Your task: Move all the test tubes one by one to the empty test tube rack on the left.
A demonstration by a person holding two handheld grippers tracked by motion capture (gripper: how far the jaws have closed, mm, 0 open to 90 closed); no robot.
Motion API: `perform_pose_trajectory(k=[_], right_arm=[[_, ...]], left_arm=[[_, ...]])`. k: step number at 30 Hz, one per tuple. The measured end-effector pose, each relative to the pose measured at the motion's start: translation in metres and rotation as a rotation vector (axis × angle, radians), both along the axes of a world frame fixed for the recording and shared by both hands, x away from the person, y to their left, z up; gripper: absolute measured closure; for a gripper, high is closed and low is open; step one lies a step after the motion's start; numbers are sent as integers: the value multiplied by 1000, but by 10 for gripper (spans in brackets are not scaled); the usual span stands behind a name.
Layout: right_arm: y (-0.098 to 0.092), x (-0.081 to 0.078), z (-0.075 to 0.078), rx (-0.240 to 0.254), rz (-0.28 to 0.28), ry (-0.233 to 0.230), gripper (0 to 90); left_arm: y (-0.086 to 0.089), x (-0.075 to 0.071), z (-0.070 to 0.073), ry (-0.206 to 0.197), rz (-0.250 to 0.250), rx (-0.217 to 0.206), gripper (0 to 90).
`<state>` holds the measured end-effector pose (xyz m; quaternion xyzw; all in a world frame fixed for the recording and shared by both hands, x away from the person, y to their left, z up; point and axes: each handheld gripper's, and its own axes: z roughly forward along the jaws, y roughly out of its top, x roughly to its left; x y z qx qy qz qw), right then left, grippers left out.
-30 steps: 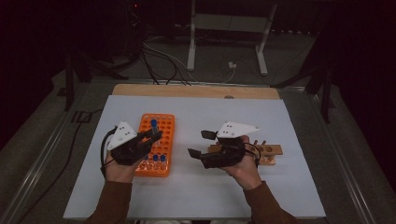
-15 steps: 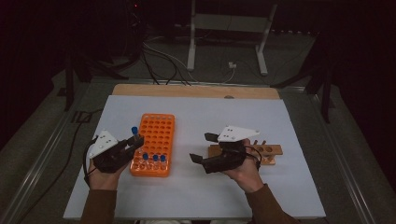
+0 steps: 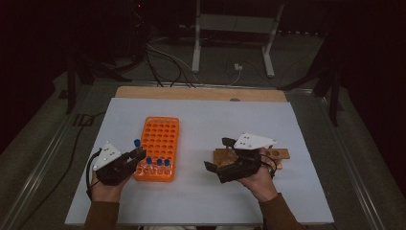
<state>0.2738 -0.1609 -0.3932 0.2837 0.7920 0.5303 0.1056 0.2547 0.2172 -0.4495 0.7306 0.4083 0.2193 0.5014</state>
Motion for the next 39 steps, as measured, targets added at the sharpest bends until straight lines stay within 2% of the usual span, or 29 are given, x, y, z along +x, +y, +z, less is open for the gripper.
perform_pose_trajectory(k=[7,14,19,31,39], right_arm=[[-7,-1,-4,0,-9,2,17],[-7,-1,-5,1,-7,5,17],[-8,-2,-7,5,-4,7,17],[-11,-3,-9,12,2,12,18],[-9,-3,-10,12,9,11,18]], left_arm=[[-3,-3,-11,21,-7,15,773],[-1,-4,-16,25,2,24,773],[-2,-5,-21,27,-8,18,773],[-7,-8,-35,88,-32,114,772],[-11,-8,-37,100,-34,164,776]])
